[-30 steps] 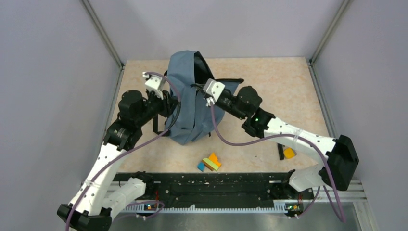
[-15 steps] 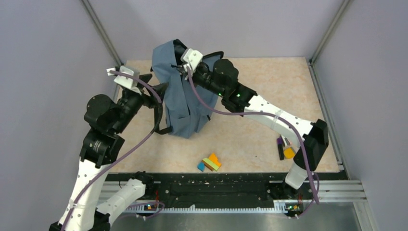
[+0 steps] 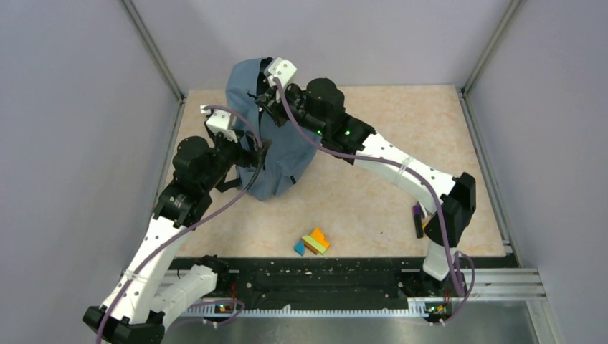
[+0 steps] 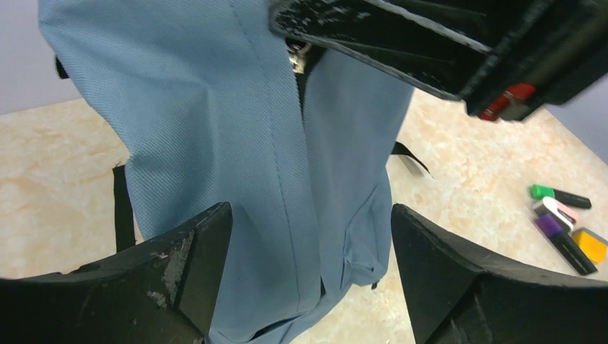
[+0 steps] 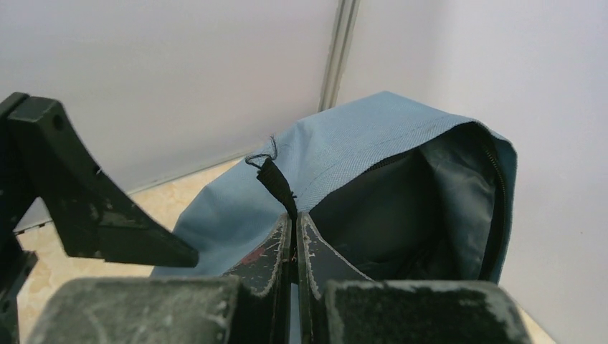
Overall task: Pack the student bag
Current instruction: Zip the student bag at the center of the board.
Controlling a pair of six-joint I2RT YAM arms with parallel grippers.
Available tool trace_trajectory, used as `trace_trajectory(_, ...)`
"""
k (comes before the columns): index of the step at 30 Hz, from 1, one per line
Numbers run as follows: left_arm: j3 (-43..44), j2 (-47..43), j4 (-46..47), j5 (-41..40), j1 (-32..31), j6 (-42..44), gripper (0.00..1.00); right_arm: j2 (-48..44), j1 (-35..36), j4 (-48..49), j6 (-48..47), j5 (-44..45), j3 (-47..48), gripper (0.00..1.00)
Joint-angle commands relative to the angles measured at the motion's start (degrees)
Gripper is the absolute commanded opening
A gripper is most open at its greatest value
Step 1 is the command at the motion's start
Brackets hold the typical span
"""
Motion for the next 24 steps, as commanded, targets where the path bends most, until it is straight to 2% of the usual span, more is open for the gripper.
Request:
trace_trajectory(1,-0.5,1.6,9.3,-4.8,-0.3,-1.7,0.86,-1.6,-0.2,9.0,2.5,0.4,5.3,0.00)
trace_trajectory(5,-0.3,4.6,12.7,-8.0,-0.8,-0.7,0.85,-2.4,-0.3,9.5,2.8,-0.1,4.6,0.00)
trace_trajectory(7,0.0,6.1,13.6,-9.4,-1.2,0.2,0.77,-2.8,-0.3,9.5,2.8,-0.2,4.2,0.00)
trace_trajectory(9,0.5,7.5,13.7,-10.4,-1.7,1.2,0.60,-3.5,-0.3,9.8,2.5,0.3,3.6,0.00)
trace_trajectory(13,1.4,8.5,13.3,-12.1,-3.1,2.7,0.07,-5.2,-0.3,11.4,1.0,3.1,1.2,0.00)
trace_trajectory(14,1.7,8.4,13.3,-12.3,-3.3,2.8,0.00,-5.5,-0.3,11.6,0.6,4.4,1.1,0.00)
trace_trajectory(19,4.6,5.2,13.5,-10.0,-3.6,1.7,0.00,-6.5,-2.4,12.8,1.0,11.3,1.3,0.00)
trace_trajectory(24,9.7,3.6,11.6,-3.1,-3.6,-1.6,0.00,-7.3,-9.3,14.2,3.0,12.8,3.0,0.00)
